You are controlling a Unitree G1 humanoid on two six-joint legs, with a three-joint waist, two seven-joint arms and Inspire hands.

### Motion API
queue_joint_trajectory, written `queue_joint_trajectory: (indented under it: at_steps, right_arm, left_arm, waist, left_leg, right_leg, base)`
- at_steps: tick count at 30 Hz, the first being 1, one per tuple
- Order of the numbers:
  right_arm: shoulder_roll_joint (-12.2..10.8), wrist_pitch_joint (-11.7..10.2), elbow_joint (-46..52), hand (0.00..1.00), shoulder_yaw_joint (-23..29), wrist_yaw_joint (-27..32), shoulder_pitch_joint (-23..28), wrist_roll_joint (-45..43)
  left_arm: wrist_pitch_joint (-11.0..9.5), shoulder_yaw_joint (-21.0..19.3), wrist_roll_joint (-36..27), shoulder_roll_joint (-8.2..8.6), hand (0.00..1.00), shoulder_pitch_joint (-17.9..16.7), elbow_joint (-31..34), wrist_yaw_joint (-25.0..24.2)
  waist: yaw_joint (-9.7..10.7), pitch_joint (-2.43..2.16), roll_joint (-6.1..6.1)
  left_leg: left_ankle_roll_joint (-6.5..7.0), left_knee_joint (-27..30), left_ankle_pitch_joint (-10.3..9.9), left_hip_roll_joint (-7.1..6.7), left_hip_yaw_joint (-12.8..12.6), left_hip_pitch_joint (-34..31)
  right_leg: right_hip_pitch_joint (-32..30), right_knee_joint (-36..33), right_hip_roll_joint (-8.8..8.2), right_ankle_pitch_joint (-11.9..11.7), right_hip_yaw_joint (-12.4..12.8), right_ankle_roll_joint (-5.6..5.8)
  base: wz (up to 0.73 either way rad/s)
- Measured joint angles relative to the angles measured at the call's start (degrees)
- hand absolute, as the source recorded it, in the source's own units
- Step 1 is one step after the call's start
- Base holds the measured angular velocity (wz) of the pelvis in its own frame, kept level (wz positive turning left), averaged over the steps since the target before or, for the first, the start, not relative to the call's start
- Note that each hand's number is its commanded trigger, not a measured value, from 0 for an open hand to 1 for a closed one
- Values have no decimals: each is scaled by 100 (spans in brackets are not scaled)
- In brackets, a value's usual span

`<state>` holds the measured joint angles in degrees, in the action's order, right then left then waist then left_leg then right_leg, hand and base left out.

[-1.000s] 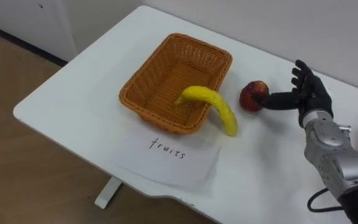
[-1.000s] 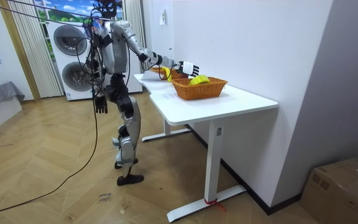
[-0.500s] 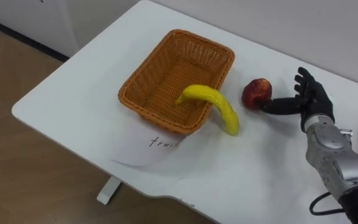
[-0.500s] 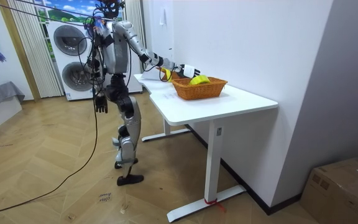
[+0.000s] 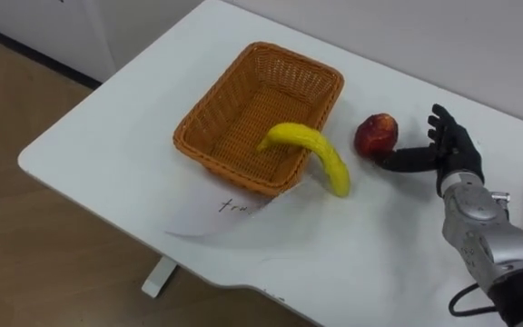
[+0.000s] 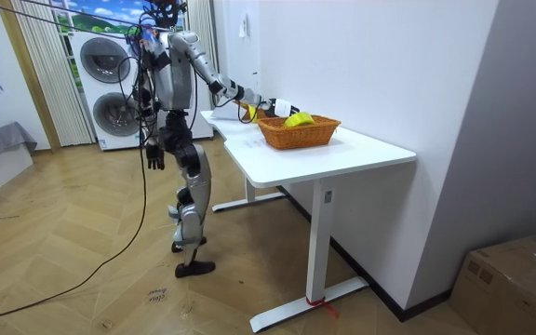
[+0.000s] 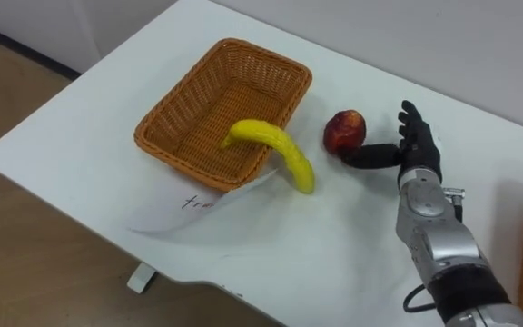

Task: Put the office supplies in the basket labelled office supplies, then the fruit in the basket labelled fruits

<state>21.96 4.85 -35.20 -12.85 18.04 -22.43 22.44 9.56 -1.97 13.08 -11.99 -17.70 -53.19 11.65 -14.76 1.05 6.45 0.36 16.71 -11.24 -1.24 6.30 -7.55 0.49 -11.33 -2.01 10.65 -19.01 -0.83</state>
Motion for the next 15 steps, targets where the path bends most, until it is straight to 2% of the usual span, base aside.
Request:
queue_joint_trajectory:
  at_steps: [6, 12, 15]
  right_arm:
    - [-63, 0, 0, 0, -23, -11, -12, -532]
    - [-160, 0, 1, 0, -178, -258, -25, -702]
    - [-196, 0, 1, 0, -178, -332, -114, -706]
  left_arm:
    - [0, -4, 3, 2, 0, 41, -44, -43]
    - [-2, -4, 3, 2, 0, 66, -40, -154]
    - [-4, -3, 3, 2, 0, 75, -46, -228]
  waist:
    - [-147, -7, 54]
    - [-280, -6, 63]
    - [-278, -4, 63]
  left_leg:
    - [-1, 4, 6, 9, -14, -9]
    - [-1, 44, 5, 10, -14, -37]
    - [-2, 84, 5, 13, -13, -83]
  right_leg:
    - [-39, -40, -3, 0, 2, 0]
    - [-38, -41, -4, 0, -19, 0]
    - [-40, -41, -7, 0, -77, 0]
  base:
    - [0]
    - [1]
    - [7]
